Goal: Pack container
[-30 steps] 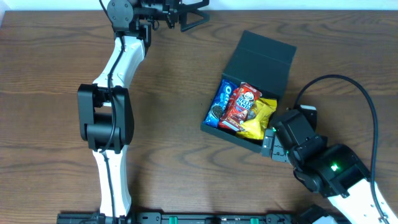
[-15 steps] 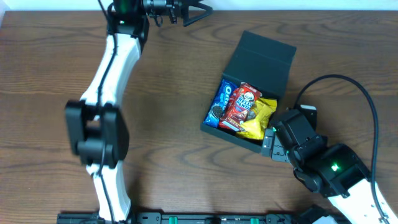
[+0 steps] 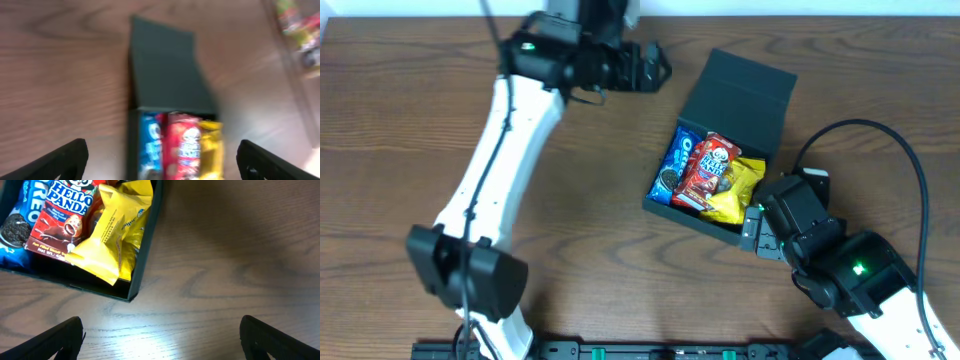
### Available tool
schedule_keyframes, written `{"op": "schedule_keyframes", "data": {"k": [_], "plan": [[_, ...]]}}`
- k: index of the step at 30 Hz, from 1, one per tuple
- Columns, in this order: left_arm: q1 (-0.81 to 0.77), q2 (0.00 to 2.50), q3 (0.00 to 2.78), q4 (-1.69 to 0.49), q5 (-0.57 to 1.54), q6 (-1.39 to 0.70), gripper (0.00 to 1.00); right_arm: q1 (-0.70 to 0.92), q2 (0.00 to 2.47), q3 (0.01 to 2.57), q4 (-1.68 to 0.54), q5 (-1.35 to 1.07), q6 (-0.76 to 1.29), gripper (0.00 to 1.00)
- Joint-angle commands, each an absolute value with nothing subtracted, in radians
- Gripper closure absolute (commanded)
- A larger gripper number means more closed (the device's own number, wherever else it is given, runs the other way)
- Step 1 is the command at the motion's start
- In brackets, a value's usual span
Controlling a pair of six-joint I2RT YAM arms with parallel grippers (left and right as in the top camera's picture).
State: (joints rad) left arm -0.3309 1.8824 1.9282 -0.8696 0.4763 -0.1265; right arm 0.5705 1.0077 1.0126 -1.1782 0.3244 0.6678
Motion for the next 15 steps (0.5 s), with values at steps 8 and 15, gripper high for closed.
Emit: {"op": "schedule_keyframes", "data": {"k": [8, 15], "plan": [[-0.321, 2.105, 1.928, -0.747, 0.392, 0.016, 0.04, 0.562, 1.007, 1.023, -1.178, 0.332, 0.657, 0.01], [-0.299, 2.298, 2.075, -0.759, 0.549, -0.052, 0.05, 0.562, 1.007, 1.023, -1.178, 0.332, 0.657, 0.01]]}}
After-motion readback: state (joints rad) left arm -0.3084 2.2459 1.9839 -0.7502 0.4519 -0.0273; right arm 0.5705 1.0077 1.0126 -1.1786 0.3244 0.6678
